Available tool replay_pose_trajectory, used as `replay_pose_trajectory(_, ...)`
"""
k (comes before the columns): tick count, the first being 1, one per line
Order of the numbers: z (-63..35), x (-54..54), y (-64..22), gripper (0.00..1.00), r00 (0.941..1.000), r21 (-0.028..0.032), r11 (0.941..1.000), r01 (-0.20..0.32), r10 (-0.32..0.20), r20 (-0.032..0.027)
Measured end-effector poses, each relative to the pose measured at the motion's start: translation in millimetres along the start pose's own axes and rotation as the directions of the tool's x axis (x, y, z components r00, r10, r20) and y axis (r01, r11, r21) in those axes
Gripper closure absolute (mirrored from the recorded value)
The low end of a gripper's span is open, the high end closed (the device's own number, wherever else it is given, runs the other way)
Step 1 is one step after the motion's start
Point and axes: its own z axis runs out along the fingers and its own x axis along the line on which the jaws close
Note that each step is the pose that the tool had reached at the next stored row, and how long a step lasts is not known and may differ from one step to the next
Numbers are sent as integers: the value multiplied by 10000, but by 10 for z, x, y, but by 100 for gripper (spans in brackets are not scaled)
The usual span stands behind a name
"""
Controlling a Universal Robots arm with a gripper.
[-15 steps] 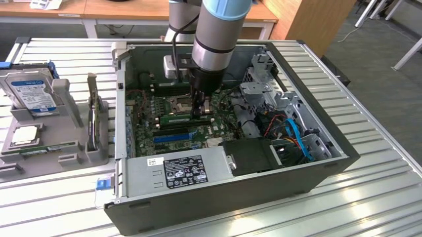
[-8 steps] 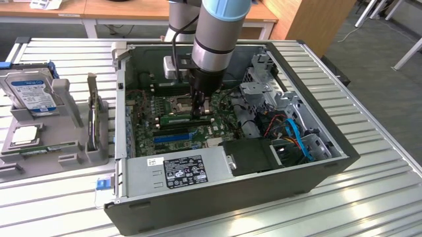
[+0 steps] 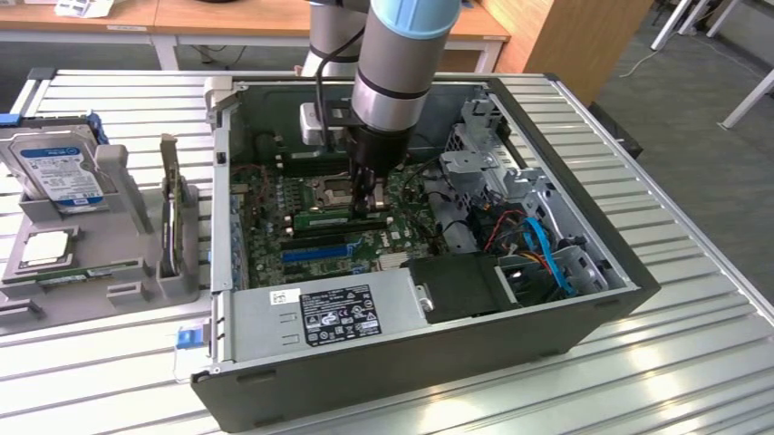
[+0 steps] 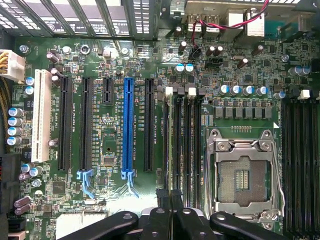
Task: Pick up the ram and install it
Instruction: 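Insert the ram into the slot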
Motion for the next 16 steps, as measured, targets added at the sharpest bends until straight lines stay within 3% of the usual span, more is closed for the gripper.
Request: replay_pose_trajectory(16,9,-1,2,88,10000,5,10000,0,0,0)
